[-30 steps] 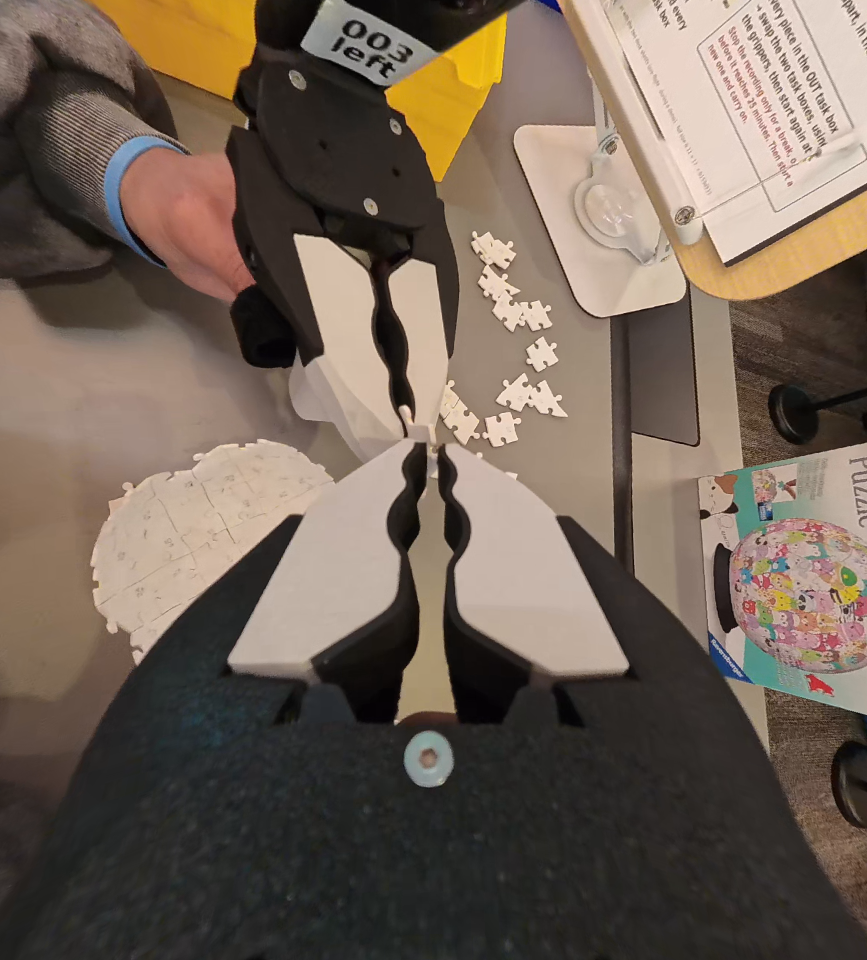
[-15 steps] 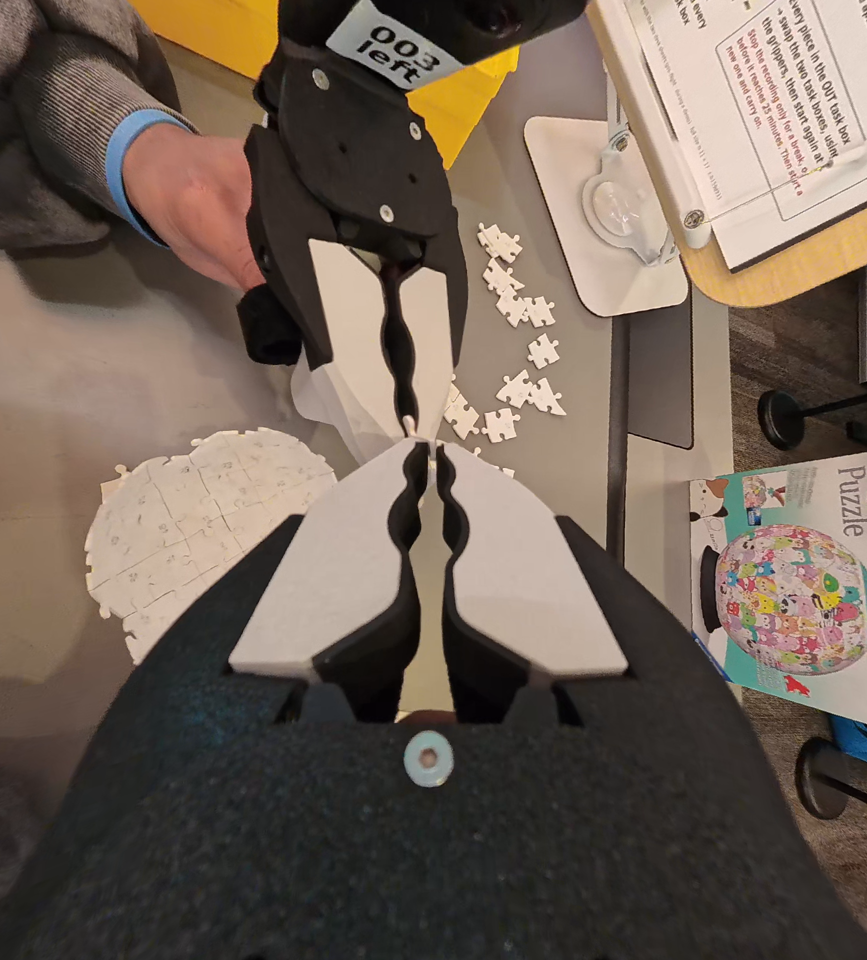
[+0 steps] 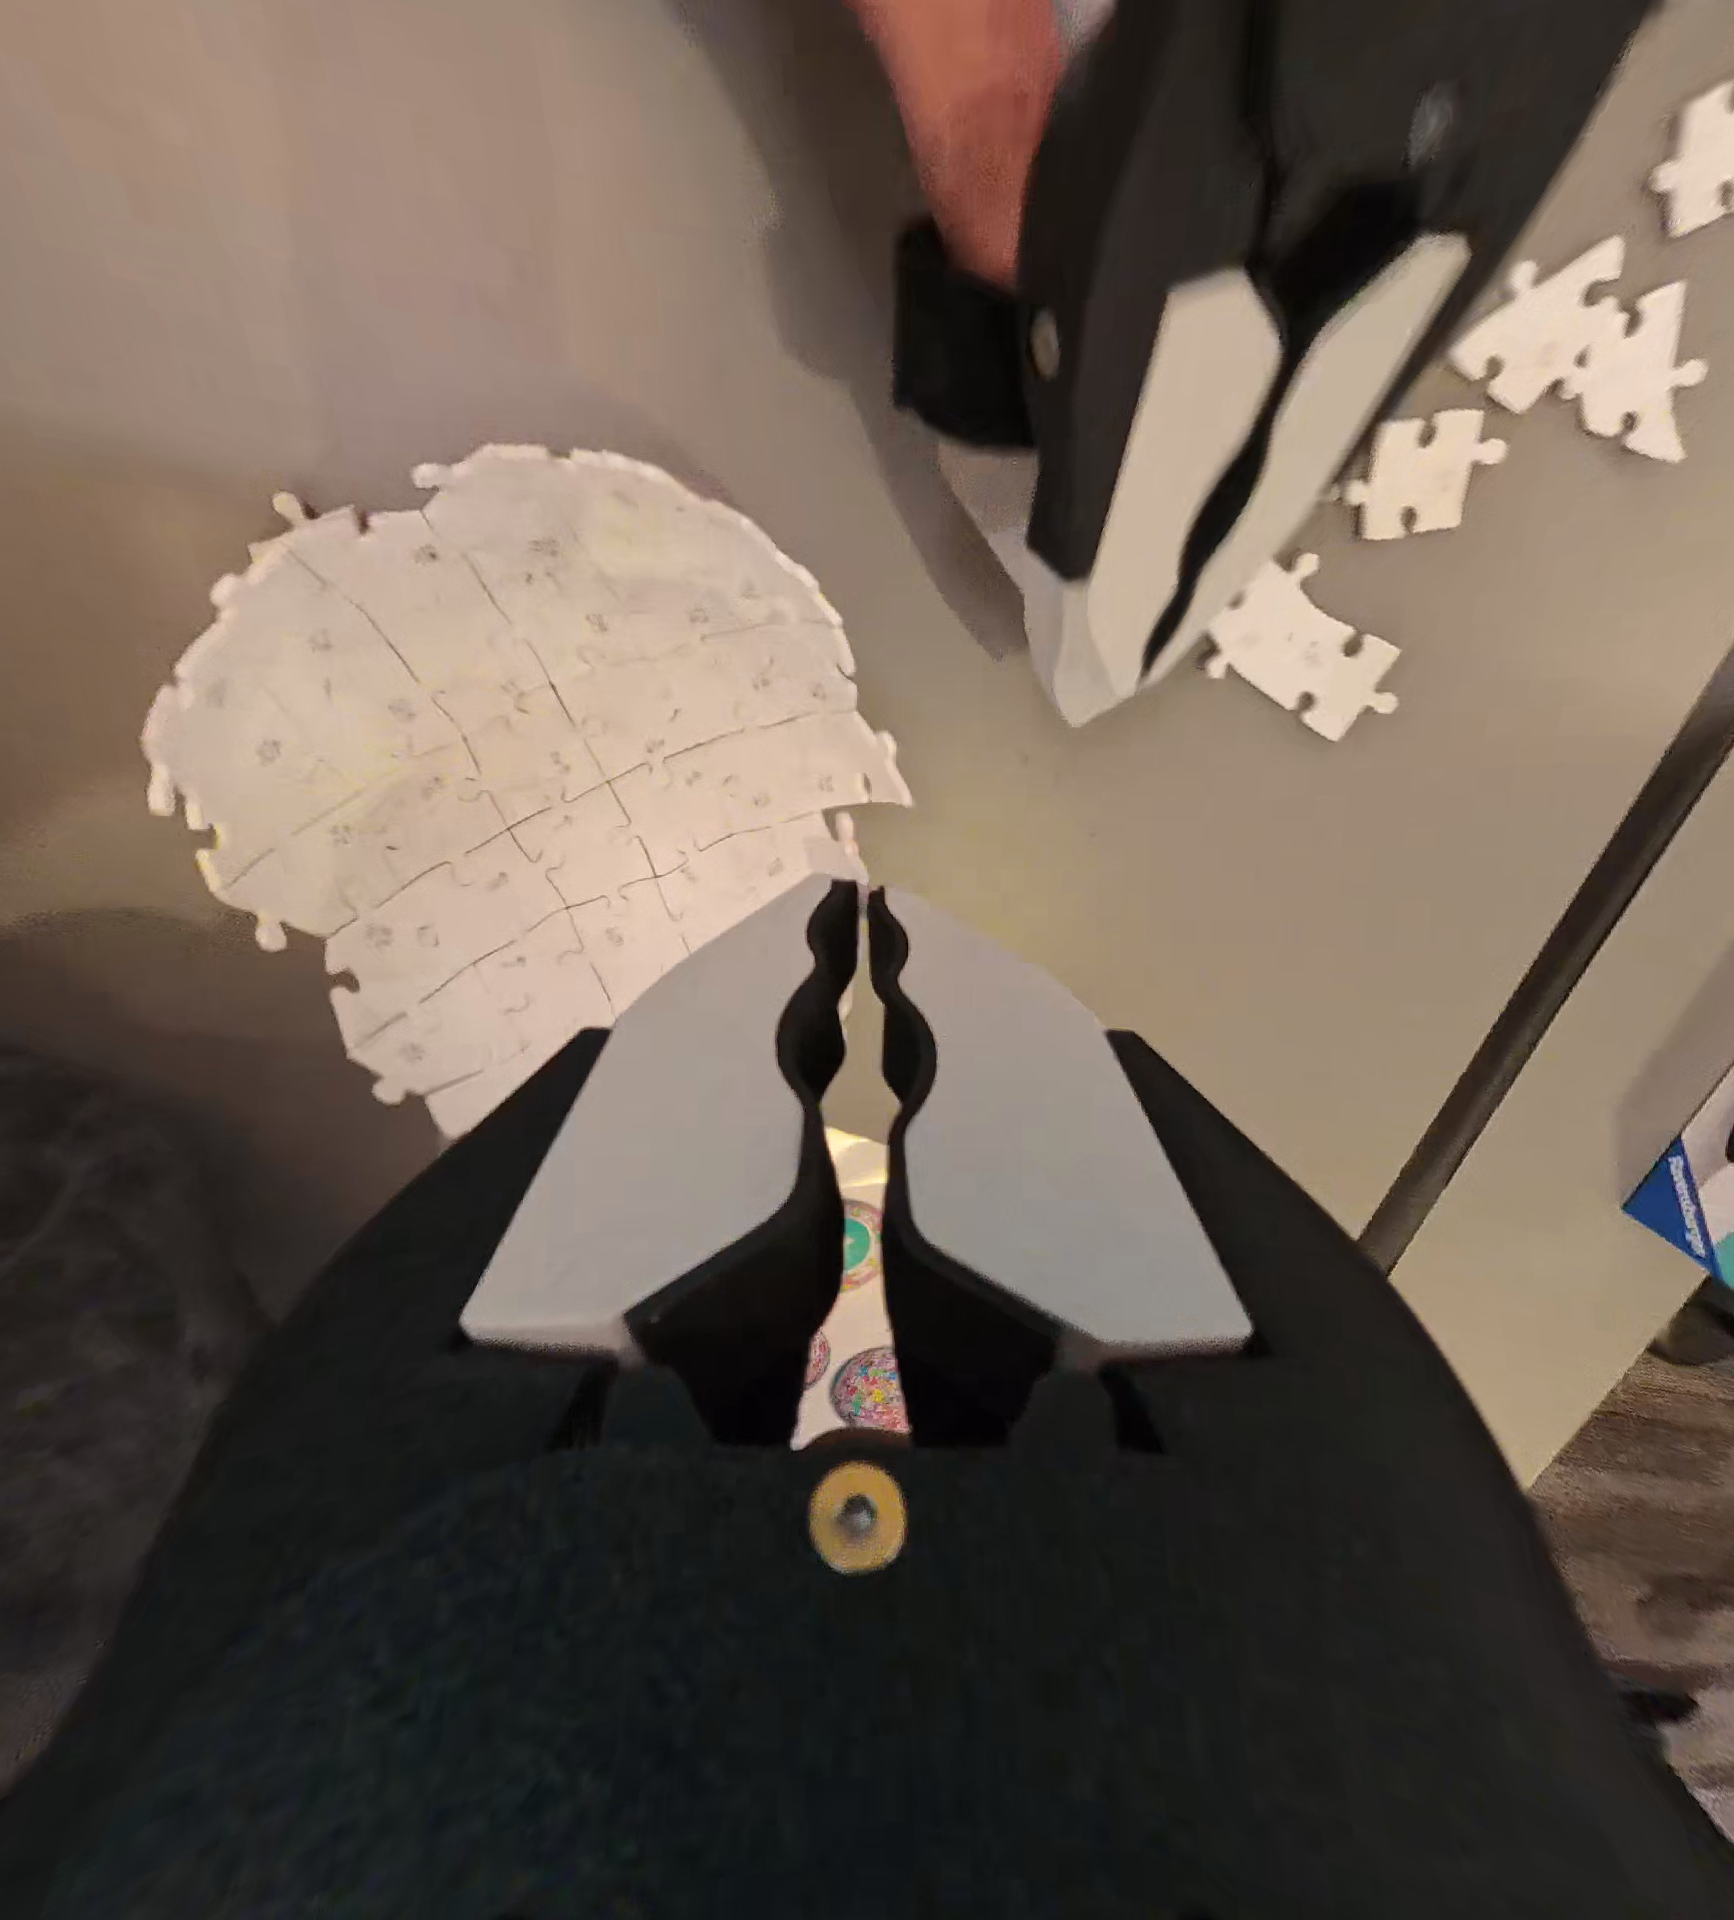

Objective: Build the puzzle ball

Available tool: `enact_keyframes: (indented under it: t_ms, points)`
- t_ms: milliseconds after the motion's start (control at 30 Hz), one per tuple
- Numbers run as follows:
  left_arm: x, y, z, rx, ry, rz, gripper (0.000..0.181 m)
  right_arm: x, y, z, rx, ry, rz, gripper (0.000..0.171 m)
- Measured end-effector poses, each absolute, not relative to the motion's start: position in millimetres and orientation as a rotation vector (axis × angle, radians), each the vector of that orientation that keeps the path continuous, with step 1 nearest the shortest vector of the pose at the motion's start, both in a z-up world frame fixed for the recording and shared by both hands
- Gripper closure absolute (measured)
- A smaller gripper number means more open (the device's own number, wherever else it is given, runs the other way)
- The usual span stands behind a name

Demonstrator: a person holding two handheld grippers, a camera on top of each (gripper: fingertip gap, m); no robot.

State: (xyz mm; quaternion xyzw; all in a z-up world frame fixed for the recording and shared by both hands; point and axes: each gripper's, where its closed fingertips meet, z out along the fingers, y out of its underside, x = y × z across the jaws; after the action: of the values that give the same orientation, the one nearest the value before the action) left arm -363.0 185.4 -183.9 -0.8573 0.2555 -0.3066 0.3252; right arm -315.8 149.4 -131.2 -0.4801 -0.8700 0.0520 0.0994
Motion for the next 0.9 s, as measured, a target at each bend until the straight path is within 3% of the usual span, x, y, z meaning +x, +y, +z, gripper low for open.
enact_keyframes:
  t_ms: [267, 900]
  points:
    - [-327, 176, -202, -2.280, 0.906, -0.814, 0.181, -319, 148, -152, -1.350, -2.610, 0.011, 0.169]
    - [-319, 173, -209, -2.272, 0.944, -0.904, 0.181, -322, 158, -164, -1.423, -2.561, 0.004, 0.168]
